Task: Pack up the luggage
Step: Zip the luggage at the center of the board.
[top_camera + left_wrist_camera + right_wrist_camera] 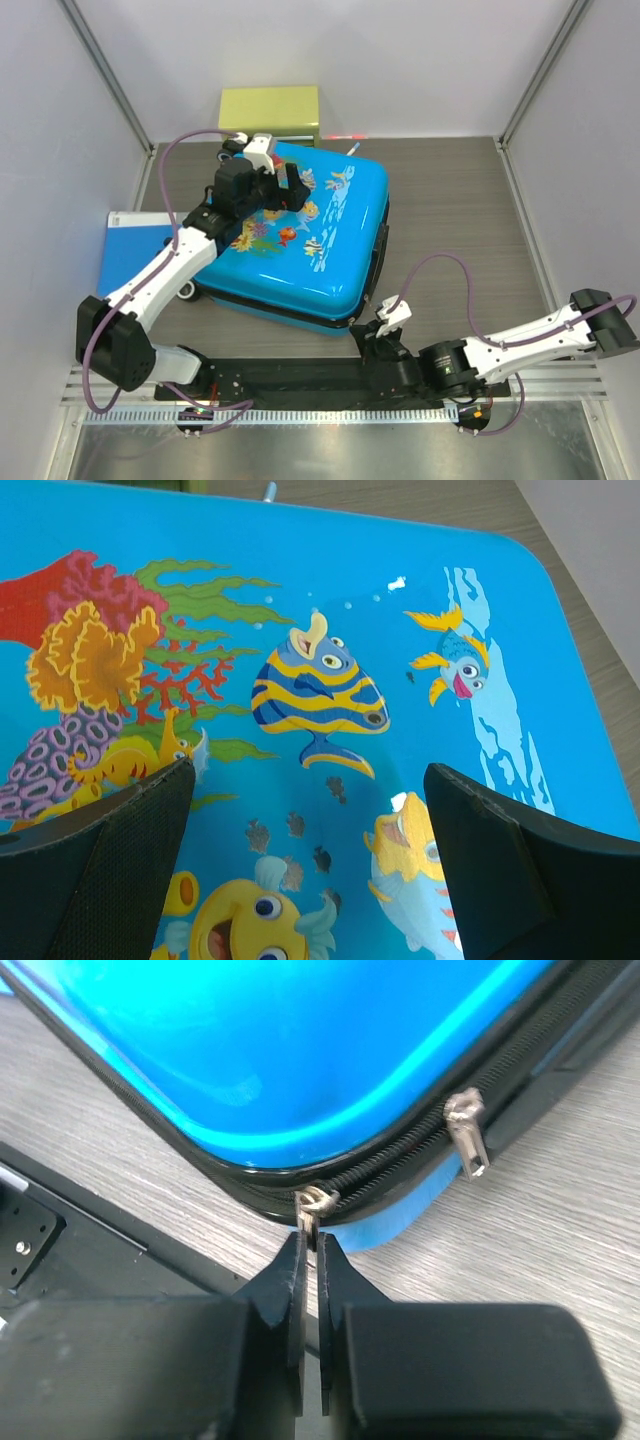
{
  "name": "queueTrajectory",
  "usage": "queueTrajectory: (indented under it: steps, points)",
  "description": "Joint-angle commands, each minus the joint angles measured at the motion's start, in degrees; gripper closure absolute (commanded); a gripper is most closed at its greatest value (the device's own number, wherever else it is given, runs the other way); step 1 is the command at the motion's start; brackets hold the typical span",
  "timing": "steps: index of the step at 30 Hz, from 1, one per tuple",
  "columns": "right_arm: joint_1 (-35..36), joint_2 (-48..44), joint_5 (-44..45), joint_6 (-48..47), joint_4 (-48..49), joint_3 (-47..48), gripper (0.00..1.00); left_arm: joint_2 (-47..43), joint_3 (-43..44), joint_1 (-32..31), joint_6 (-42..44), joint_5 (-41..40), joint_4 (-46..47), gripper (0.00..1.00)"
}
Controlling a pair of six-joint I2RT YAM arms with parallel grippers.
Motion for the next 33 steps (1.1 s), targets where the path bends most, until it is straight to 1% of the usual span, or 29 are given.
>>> queueTrajectory:
  steps: [1, 7, 10, 11, 13, 14, 15, 17, 18, 20, 22, 24, 27, 33]
  points:
    - [-0.67, -4.55, 10.71, 7.75, -4.90, -0.57, 0.99, 6.44, -3.36, -0.70, -0.16, -3.47, -14.33, 0.02]
    - [-0.75, -10.88, 11.33, 12.77, -12.38, -2.68, 0.99, 8.73, -3.80, -0.96, 0.10, -4.62, -14.42, 0.02]
    - [-0.67, -12.82, 11.24, 12.33, -12.47, -3.65, 0.99, 9.08, -3.71, -1.05, 0.19, -4.62, -14.33, 0.02]
    - [-0.67, -12.91, 10.54, 10.50, -11.34, -3.82, 0.99, 9.17, -3.80, -1.14, 0.19, -4.62, -14.33, 0.02]
    - [-0.67, -12.73, 8.44, 4.71, -6.87, -4.70, 0.94, 9.34, -3.80, -1.23, -0.07, -4.18, -14.33, 0.02]
    - [-0.58, -12.56, 5.90, 2.07, -1.54, -5.40, 0.91, 9.43, -3.62, -1.23, -0.25, -3.92, -14.33, 0.02]
    - [-0.67, -11.95, 4.57, -2.31, 0.95, -5.75, 0.82, 9.35, -3.54, -1.23, -0.25, -3.57, -14.24, 0.03]
    - [-0.67, -10.45, 1.42, -5.59, 7.00, -5.94, 0.69, 9.17, -3.45, -1.23, -0.34, -3.56, -14.42, 0.02]
    - [-0.67, -9.66, 0.61, -7.69, 8.17, -5.59, 0.62, 8.73, -3.36, -1.23, -0.25, -3.74, -14.42, 0.02]
    - [-0.67, -6.15, -0.97, -9.90, 11.50, -4.19, 0.58, 8.29, -3.36, -1.23, -0.16, -4.00, -14.42, 0.02]
    - [-0.67, -2.38, -2.82, -12.26, 12.83, -3.13, 0.53, 7.94, -3.27, -1.23, -0.07, -4.09, -14.42, 0.02]
    - [-0.67, -0.26, -3.70, -12.72, 14.95, -1.89, 0.52, 7.76, -3.18, -1.23, 0.02, -3.92, -14.51, 0.02]
    - [-0.67, 1.50, -3.79, -11.15, 14.51, -1.54, 0.51, 7.68, -3.01, -1.23, -0.25, -3.57, -14.59, 0.02]
    - [-0.67, 0.89, 1.74, -6.48, 11.09, -3.03, 0.48, 6.88, -3.01, -1.23, -0.42, -3.21, -14.68, 0.02]
